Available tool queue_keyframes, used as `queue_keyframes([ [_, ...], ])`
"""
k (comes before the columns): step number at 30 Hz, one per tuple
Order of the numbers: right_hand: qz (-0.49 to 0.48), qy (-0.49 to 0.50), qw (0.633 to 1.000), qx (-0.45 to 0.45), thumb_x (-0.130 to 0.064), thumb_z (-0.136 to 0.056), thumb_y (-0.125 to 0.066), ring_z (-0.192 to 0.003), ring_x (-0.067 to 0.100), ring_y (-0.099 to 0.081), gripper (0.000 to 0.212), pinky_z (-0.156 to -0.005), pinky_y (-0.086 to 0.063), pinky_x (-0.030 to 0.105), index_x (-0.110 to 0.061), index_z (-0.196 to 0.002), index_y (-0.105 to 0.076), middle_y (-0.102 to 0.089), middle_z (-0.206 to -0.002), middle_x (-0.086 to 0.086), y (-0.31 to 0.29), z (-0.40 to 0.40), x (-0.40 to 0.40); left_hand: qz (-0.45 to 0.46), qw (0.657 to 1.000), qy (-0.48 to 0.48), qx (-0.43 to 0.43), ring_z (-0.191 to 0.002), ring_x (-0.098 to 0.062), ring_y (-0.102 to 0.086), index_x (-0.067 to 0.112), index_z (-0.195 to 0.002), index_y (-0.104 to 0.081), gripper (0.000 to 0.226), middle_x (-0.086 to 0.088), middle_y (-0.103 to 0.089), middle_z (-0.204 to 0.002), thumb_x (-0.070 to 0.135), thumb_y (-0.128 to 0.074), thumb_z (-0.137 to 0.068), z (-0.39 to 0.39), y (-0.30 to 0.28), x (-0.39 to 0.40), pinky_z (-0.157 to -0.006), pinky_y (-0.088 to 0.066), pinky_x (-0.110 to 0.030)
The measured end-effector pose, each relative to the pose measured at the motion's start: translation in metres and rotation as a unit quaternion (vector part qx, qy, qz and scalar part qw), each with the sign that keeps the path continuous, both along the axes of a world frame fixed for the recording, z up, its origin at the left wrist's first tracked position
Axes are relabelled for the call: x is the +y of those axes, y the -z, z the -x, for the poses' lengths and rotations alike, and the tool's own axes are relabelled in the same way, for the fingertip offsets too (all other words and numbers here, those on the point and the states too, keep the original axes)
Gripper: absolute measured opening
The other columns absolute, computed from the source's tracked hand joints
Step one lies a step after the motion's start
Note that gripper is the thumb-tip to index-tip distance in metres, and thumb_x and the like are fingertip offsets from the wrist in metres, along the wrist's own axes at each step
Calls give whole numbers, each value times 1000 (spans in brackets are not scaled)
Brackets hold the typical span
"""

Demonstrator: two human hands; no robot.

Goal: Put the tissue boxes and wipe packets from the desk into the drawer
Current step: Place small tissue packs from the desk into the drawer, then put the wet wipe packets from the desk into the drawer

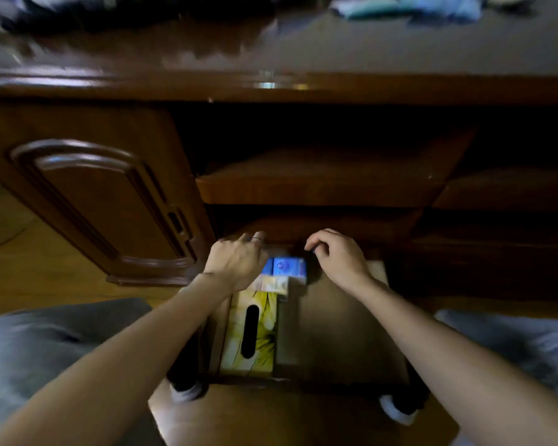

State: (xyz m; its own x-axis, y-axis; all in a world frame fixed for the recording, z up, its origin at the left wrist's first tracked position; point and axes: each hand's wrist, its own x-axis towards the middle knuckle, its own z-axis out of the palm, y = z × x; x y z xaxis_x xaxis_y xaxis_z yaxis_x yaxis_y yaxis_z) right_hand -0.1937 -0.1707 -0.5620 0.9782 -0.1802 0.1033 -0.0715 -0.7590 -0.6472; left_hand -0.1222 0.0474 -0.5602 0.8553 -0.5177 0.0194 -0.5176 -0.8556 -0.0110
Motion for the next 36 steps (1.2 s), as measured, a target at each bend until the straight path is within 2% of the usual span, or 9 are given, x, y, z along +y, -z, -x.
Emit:
queue_keyframes([
  [4,64,3,970,-233,-9,-91,-56,-69,1,-57,22,-64,-46,21,-25,-85,-71,-70,-88,-14,-104,10,-14,138,975,62,-161,-73,-26,-71,25,-133,-56,39,1,-72,-108,38,-36,-102,20,-113,-7,-52,-52,-34],
  [8,136,72,899,-411,-15,-89,-54,-86,6,-57,17,-66,-46,24,-27,-85,-65,-64,-87,-14,-208,-2,-37,248,917,89,-300,-66,-26,-69,19,-121,-63,33,-1,-74,-98,34,-42,-100,15,-215,-23,-43,-37,-28],
  [12,194,112,959,-175,-43,-100,-49,-128,17,-53,38,-98,-51,40,-29,-134,-58,-61,-136,-7,-270,-39,-77,259,922,52,-284,-97,-28,-64,17,-120,-63,29,-3,-69,-104,33,-45,-102,-28,-268,-48,-66,-51,-38],
  [14,240,84,966,-50,-57,-103,-38,-131,21,-51,50,-101,-46,41,-27,-138,-58,-59,-140,-5,-275,-54,-89,235,942,38,-236,-108,-30,-59,17,-125,-61,35,-6,-65,-115,37,-42,-103,-59,-278,-62,-77,-49,-40],
  [20,290,122,945,-91,-62,-99,-40,-86,15,-64,41,-63,-46,32,-31,-88,-64,-63,-86,-10,-284,-108,-112,176,966,39,-185,-113,-31,-56,19,-128,-59,41,-8,-59,-124,46,-38,-103,-139,-291,-114,-87,-47,-43],
  [24,261,164,945,-106,-49,-99,-52,-106,18,-60,26,-70,-51,34,-32,-113,-65,-65,-113,-5,-288,-159,-146,139,969,25,-201,-123,-32,-51,17,-139,-53,45,-10,-55,-133,39,-49,-100,-199,-298,-147,-95,-44,-44],
  [28,290,195,935,-58,-46,-98,-54,-133,29,-46,48,-100,-46,42,-25,-141,-50,-52,-143,8,-286,-211,-180,62,969,-7,-238,-132,-34,-43,14,-142,-51,50,-14,-51,-140,36,-52,-97,-263,-305,-174,-106,-35,-44],
  [33,273,186,938,-108,-44,-99,-49,-128,28,-50,46,-98,-46,44,-21,-138,-51,-56,-139,9,-288,-287,-193,-29,975,-66,-209,-137,-38,-37,9,-145,-43,64,-20,-42,-149,45,-55,-93,-333,-301,-194,-115,-28,-48],
  [36,287,167,938,-101,-45,-98,-48,-126,29,-50,46,-97,-45,45,-24,-139,-49,-56,-139,9,-298,-344,-185,-47,974,-88,-205,-122,-37,-55,9,-137,-51,50,-18,-59,-134,40,-44,-99,-361,-286,-197,-110,-37,-44],
])
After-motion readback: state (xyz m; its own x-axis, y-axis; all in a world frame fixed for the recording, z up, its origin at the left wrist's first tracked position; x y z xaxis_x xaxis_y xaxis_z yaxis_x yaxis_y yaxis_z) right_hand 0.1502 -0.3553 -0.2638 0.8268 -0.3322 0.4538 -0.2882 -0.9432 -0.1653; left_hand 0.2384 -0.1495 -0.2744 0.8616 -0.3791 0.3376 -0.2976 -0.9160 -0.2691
